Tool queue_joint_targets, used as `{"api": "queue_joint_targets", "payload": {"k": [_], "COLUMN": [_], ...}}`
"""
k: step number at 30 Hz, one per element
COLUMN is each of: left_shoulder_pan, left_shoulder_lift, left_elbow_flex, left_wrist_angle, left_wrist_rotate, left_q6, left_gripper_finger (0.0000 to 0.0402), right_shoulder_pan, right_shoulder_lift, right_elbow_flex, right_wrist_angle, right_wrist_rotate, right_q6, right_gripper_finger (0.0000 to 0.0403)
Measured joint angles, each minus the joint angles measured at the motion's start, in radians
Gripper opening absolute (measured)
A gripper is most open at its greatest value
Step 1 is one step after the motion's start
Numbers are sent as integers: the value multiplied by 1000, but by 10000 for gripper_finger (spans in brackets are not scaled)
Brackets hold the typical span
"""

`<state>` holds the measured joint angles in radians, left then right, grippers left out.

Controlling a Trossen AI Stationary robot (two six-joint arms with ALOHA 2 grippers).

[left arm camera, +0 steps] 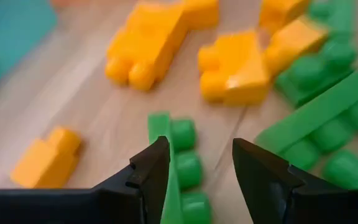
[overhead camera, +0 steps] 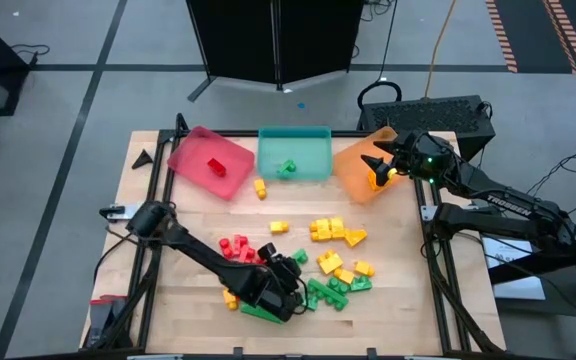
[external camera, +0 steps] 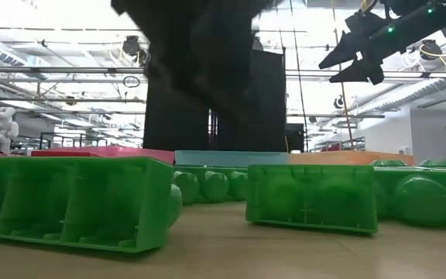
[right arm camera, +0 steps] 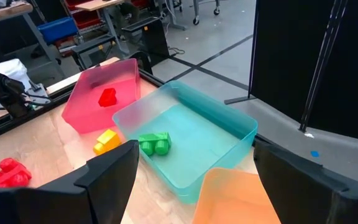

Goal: Sort blocks
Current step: Put the green game piece into the blue bin

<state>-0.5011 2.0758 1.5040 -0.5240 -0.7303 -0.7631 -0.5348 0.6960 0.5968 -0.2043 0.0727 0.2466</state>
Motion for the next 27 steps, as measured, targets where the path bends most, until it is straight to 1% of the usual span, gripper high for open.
{"api": "queue_joint_targets", "payload": {"k": [4, 7, 11, 13, 16, 19, 27], "left_shoulder_pan": [10, 19, 30, 37, 44, 60, 95], "left_shoulder_lift": [-52, -73, -72, -72, -70, -68, -68], "left_elbow_flex": [0, 0, -1, -1, -1, -2, -36], "left_wrist_angle": [-9, -8, -12, -18, -74, -119, -51], "left_wrist_rotate": [1, 73, 194, 233, 230, 230, 253], "left_q6": [38, 45, 45, 44, 39, 39, 36], "left_gripper_finger": [187, 206, 245, 264, 281, 285, 286], "right_shoulder_pan": [0, 0, 0, 0, 0, 0, 0], "right_shoulder_lift": [0, 0, 0, 0, 0, 0, 0], "right_elbow_flex": [0, 0, 0, 0, 0, 0, 0], "right_wrist_angle": [-1, -2, -2, -2, -6, -11, -12], "right_wrist_rotate": [0, 0, 0, 0, 0, 0, 0], "right_q6": [0, 0, -8, -14, -30, -44, -69], "right_gripper_finger": [315, 315, 315, 315, 315, 315, 315]}}
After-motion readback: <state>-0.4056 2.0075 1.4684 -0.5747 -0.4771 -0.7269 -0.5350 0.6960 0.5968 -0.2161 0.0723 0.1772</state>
